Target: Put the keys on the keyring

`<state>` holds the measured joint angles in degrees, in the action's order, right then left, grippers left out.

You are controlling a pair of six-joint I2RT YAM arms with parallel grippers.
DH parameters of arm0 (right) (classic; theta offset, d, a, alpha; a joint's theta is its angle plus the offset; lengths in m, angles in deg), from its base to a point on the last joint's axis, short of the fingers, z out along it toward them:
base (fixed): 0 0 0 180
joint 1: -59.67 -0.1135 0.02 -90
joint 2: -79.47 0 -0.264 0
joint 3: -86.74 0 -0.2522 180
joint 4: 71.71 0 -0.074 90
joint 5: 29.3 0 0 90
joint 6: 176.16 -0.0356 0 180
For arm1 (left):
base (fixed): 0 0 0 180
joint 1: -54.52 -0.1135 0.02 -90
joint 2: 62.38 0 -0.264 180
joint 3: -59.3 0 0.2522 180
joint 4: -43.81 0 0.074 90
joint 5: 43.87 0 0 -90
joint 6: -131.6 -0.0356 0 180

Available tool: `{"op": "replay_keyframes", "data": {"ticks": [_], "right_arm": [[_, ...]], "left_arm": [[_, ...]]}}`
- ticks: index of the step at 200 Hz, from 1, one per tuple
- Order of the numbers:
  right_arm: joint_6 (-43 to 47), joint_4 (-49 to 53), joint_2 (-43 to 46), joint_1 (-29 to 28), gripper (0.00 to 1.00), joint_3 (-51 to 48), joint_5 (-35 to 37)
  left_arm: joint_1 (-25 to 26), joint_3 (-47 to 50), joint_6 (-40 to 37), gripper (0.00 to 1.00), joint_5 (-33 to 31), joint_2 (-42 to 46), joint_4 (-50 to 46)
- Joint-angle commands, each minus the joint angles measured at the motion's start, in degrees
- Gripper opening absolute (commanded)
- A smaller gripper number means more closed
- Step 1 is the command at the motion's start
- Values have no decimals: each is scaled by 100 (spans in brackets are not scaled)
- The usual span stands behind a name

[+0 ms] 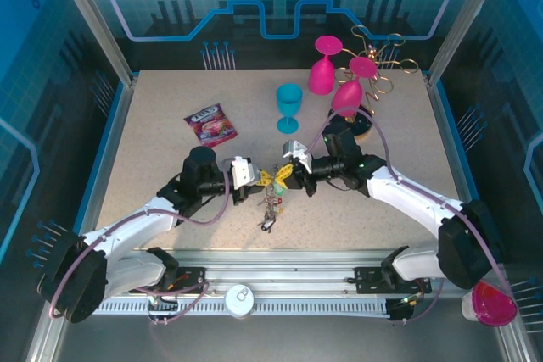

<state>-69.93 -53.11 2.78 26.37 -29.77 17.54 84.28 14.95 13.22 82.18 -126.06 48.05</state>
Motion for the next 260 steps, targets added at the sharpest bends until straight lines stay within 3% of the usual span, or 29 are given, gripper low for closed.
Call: {"op": "replay_keyframes", "data": {"ticks": [1, 30, 62, 141, 177, 191, 201, 260], "right_arm": [[151, 143, -85, -28, 0, 342, -371], [622, 918, -102, -60, 0, 604, -168], [1351, 2155, -314, -259, 0, 1161, 314], [2029, 3302, -672, -734, 0, 1898, 1245], [1576, 2917, -551, -643, 0, 1775, 1121], [1138, 2479, -339, -454, 25, 1484, 981], [858, 2161, -141, -336, 32, 1230, 916], [185, 1391, 289, -168, 37, 546, 597]], "left_arm": [[11, 5, 68, 0, 298, 69, 286], [10, -142, -142, 10, 282, 62, -142], [5, -331, -303, 13, 261, -12, -571], [17, -582, -491, 11, 340, -133, -1117], [18, -560, -502, 0, 317, -133, -1034], [17, -441, -490, 0, 256, -54, -807], [22, -334, -449, 0, 206, -7, -601], [18, -88, -373, 0, 97, 95, -67]]}}
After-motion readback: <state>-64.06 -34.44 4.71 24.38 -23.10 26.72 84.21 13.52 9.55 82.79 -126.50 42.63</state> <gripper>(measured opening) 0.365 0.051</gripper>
